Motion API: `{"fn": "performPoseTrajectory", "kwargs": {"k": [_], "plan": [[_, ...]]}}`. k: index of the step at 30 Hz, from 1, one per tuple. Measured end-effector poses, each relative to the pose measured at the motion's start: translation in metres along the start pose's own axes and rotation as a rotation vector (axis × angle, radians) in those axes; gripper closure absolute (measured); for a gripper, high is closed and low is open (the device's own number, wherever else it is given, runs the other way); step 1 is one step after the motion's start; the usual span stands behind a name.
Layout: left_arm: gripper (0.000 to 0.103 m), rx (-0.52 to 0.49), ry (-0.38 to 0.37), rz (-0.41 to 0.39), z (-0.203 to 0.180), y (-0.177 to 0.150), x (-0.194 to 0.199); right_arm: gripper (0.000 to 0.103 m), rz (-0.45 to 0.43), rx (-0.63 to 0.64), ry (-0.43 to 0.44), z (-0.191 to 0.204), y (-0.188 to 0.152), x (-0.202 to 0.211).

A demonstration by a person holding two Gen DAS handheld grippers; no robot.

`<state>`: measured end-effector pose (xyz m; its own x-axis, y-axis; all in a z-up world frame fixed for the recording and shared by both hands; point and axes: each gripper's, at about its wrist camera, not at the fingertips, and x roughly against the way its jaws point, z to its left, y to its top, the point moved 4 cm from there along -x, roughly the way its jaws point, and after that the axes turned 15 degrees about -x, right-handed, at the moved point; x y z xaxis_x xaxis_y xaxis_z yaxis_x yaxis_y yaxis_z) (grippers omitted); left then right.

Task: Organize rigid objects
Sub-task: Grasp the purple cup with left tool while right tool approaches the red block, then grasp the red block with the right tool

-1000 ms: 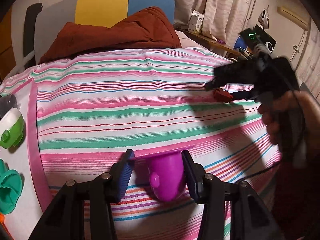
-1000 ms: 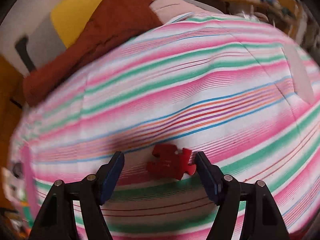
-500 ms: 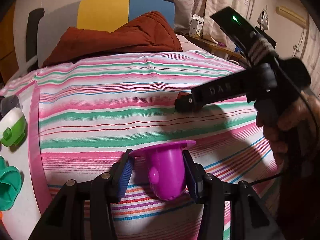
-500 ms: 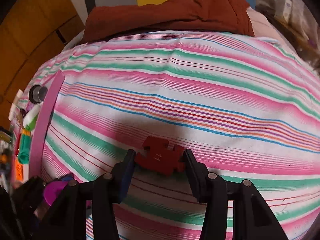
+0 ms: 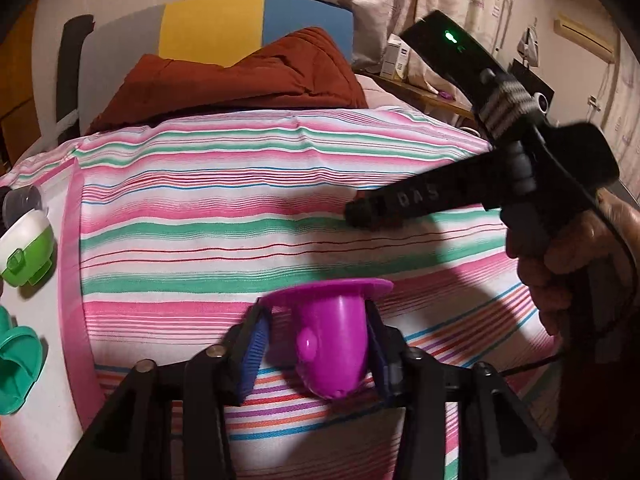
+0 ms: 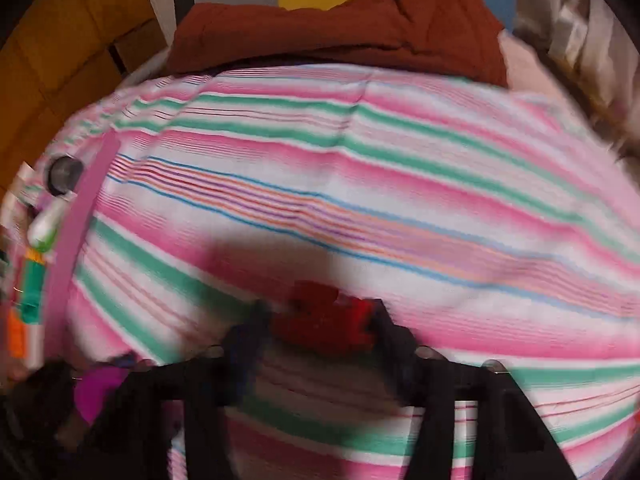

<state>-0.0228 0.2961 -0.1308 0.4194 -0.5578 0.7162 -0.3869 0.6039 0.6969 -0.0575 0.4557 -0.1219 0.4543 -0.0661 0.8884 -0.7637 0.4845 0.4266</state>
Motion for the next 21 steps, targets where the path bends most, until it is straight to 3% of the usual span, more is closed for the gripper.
{"fn": "performPoseTrajectory", "kwargs": {"k": [3, 7, 16, 21], "plan": [[0.071, 0.023, -0.009, 0.005, 0.006, 0.000, 0.000, 0.054, -0.005, 0.048, -0.013, 0.003, -0.001, -0.002], [0.071, -0.038, 0.025, 0.017, -0.003, 0.001, 0.000, 0.053, 0.005, 0.022, 0.020, -0.003, 0.001, -0.004], [0.071, -0.001, -0.022, 0.021, 0.003, 0.000, 0.008, 0.053, -0.017, 0.076, -0.011, 0.002, -0.003, -0.004], [0.071, -0.028, 0.012, 0.019, -0.001, 0.001, 0.023, 0.053, -0.021, 0.085, 0.008, -0.002, -0.003, -0.004]]}}
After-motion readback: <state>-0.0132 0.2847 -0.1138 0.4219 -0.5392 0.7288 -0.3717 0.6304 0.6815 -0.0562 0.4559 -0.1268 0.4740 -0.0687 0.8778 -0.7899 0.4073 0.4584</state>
